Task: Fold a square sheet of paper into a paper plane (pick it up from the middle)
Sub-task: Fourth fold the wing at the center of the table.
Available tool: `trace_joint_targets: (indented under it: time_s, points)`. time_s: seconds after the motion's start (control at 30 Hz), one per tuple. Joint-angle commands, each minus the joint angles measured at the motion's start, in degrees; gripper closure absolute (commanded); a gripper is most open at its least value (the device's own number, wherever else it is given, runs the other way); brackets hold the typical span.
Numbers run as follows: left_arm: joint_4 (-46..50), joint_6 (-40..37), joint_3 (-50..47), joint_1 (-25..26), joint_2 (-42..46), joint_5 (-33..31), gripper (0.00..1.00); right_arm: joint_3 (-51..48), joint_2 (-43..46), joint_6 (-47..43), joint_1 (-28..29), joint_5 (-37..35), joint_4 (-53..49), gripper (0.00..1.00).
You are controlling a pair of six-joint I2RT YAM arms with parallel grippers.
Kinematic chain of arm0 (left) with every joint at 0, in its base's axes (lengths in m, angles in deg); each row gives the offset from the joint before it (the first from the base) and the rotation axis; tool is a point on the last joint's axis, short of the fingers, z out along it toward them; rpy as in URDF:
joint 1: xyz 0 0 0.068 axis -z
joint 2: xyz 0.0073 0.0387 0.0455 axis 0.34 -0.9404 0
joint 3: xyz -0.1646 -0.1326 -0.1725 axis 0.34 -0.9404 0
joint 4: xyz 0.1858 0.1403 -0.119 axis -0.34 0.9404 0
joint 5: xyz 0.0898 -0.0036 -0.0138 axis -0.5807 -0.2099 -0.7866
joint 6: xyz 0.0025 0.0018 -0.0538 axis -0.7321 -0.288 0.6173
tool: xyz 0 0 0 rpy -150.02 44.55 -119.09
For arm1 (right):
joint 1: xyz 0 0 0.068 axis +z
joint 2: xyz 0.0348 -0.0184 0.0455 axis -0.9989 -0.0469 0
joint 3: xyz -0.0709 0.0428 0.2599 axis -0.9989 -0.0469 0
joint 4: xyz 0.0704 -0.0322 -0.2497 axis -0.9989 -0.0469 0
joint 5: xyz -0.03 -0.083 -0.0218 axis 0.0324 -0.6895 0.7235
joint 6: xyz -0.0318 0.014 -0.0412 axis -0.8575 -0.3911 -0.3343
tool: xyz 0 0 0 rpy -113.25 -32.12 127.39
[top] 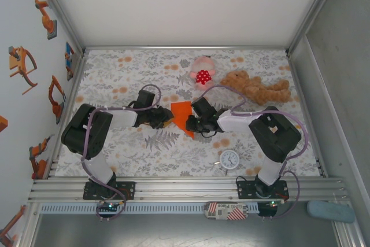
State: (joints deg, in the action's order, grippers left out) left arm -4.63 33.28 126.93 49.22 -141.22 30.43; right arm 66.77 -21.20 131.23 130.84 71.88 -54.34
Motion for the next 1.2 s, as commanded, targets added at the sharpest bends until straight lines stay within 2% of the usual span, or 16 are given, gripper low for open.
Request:
trace_joint_targets:
  time_s: [0.0,0.5,0.8,1.17]
  points:
    - [-1.1,0.4,1.7,0.4,-1.0,1.7,0.75,0.7,-1.9,0.7,-0.5,-1.4,-1.4,0.84]
    - [-9.4,-0.2,1.7,0.3,-2.9,7.6,0.75,0.6,-2.0,0.7,-0.9,-1.4,-1.5,0.84]
    - [-11.0,-1.6,2.4,0.1,-5.1,9.2,0.75,0.1,-1.7,0.5,-1.2,-0.9,-1.6,0.85]
    - [-11.4,-3.5,2.0,0.0,-5.0,10.4,0.83,0.7,0.2,-0.7,-1.6,-0.4,-1.4,0.83]
